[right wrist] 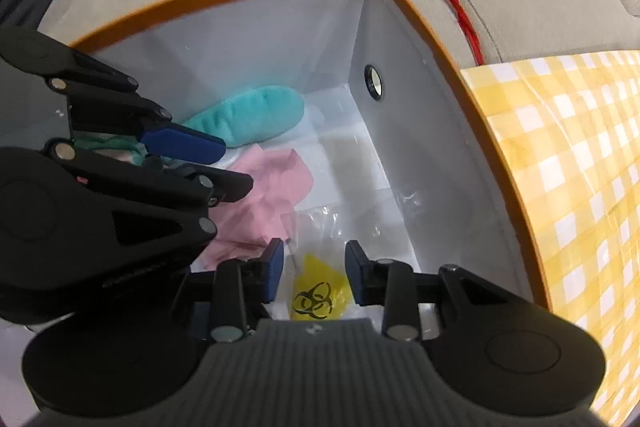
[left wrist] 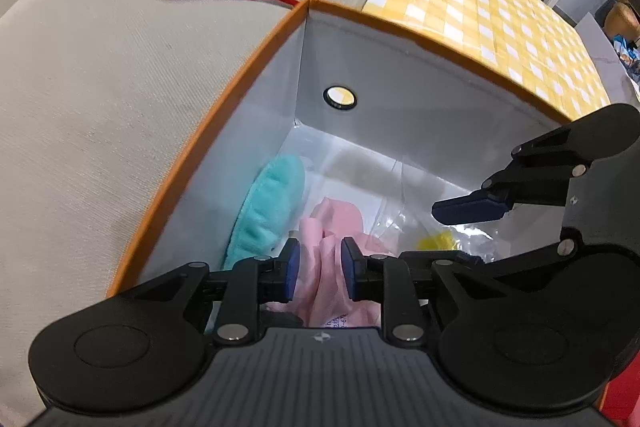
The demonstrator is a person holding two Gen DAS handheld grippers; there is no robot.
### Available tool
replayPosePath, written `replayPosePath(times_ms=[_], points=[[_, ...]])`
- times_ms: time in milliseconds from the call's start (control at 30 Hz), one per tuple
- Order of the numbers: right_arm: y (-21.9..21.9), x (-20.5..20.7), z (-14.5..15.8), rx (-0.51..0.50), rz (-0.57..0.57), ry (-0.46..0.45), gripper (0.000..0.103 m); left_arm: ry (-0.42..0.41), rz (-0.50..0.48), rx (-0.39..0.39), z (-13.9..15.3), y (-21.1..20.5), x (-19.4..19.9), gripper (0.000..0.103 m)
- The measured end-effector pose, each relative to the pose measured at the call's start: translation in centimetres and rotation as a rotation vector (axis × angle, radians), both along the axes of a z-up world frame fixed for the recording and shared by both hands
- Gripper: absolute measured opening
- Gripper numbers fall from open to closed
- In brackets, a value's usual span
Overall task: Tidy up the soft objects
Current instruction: 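Lower the cloth and bag into the orange box and open both tools, then move both tools back over the table toward the remaining items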
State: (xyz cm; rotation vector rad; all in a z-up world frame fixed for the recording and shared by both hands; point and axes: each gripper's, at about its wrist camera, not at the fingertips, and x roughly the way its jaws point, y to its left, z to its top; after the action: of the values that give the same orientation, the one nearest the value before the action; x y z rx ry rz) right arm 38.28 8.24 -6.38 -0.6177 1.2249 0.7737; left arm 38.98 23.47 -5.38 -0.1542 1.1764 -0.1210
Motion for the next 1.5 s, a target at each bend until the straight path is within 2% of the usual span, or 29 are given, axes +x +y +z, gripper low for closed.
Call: replayPosePath(times_ms=[400,467,600,867,1000,1067,1500], points=[[-0.4,-1.1,3.6,0.005,0.005,-0.057,0.035,-0.048,0.012,0.005,2.8,0.2,-0.7,0.034],[-0.4,-1.4,4.4,0.009,0.002,-0.07,0.035,-0.06,0.013,0.01,3.2,0.1,-0.8,0.039],[-0.5,-2.0,6.1,0.016,-0.003,-0.127,0.036,-0.094,0.039,0.011,4.1,0.5,-1.0,0.055],[-2.4,-3.6,9.2,0.071,-0.082,-0.221,0.036,-0.163,0.027,0.0,6.6,-0.6,-1.6,0.056],[-4.1,-4.5,10.9,0.106,-0.118,-0.242,0.036,-0.202,0.013,-0.045,7.7,-1.6,-2.0,0.065],[-4.9,-5.0,11.4,0.116,-0.13,-0.25,0.036,-0.211,-0.002,-0.046,7.9,-2.3,-2.1,0.065],[-11.9,-6.5,12.1,0.148,-0.229,-0.258,0.038,-0.248,-0.105,-0.029,8.5,-7.2,-2.7,0.066]])
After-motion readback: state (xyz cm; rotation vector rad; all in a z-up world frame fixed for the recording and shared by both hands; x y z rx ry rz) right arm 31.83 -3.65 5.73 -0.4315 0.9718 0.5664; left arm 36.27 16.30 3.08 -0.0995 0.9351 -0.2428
